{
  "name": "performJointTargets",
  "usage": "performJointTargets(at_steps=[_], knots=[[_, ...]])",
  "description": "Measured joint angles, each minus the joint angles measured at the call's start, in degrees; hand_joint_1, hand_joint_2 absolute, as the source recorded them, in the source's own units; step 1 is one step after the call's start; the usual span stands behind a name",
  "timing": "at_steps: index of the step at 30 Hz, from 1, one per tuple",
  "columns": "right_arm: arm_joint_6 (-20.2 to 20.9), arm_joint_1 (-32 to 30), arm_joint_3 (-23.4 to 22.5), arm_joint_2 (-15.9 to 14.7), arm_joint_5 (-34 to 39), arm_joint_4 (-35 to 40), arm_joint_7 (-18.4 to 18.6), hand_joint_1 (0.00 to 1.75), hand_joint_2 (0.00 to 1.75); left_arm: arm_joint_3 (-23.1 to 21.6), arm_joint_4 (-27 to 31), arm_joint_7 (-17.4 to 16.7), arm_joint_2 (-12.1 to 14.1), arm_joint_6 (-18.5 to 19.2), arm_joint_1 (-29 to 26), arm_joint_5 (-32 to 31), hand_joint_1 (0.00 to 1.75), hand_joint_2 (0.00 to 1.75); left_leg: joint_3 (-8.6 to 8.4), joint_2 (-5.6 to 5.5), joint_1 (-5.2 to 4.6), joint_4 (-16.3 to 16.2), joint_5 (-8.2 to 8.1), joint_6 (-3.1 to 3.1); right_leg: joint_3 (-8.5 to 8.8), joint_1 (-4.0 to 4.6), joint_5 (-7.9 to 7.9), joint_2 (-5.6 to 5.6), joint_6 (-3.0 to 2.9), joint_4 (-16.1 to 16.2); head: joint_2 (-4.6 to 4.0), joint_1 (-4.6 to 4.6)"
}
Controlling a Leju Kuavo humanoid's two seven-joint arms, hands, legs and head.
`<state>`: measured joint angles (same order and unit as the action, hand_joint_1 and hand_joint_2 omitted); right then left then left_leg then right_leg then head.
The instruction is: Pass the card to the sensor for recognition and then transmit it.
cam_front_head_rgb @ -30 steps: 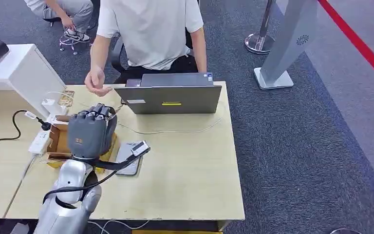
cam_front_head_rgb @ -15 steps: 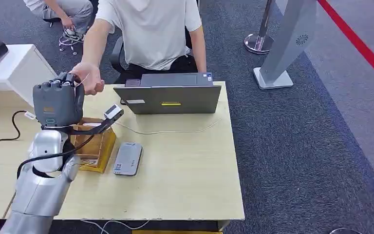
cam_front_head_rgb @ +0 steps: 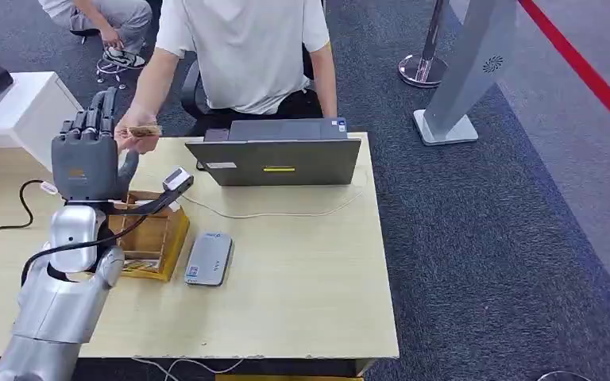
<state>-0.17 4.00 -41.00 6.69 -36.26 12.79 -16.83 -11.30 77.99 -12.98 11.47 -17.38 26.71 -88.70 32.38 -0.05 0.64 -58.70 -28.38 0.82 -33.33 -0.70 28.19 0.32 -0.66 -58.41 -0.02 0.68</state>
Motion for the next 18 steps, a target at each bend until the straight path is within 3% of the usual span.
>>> performJointTargets(at_steps=[4, 8, 13, 18], knots=[[-0.09, -0.05, 0.00, 0.07, -0.15, 0.00, 0.17, 0.00, 0.00, 0.74, -0.22, 0.98, -0.13, -0.39, -0.55, 0.02, 0.00, 1.75, 0.00, 0.01, 0.00, 0.00, 0.00, 0.00, 0.00, 0.00, 0.00, 0.01, 0.00, 0.00, 0.02, 0.02], [-0.31, -0.16, -0.09, 0.07, 0.11, 0.00, 0.15, 0.00, 0.00, 1.44, 0.55, 4.66, -1.25, -0.76, -2.47, 1.88, 0.00, 1.75, 0.00, 0.00, 0.00, 0.00, 0.00, 0.00, 0.00, 0.00, 0.00, 0.00, 0.00, 0.01, 0.00, 0.02], [-1.00, -1.08, -1.53, 0.22, 1.68, 0.00, -0.59, 0.00, 0.00, 0.57, 10.48, 10.14, -4.26, -0.26, -11.11, 5.05, 0.00, 1.75, -0.01, 0.11, -0.02, 0.00, -0.18, 0.03, 0.00, -0.01, 0.05, 0.14, 0.00, 0.08, 0.00, 0.00], [-1.03, -1.82, -3.04, 0.33, 2.10, 0.00, -0.85, 0.00, 0.00, -1.99, 18.09, 10.03, -5.09, -0.26, -18.15, 4.94, 0.00, 1.75, 0.01, 0.10, -0.01, 0.00, -0.23, -0.01, -0.03, -0.01, 0.09, 0.12, 0.01, 0.12, 0.00, 0.04]])
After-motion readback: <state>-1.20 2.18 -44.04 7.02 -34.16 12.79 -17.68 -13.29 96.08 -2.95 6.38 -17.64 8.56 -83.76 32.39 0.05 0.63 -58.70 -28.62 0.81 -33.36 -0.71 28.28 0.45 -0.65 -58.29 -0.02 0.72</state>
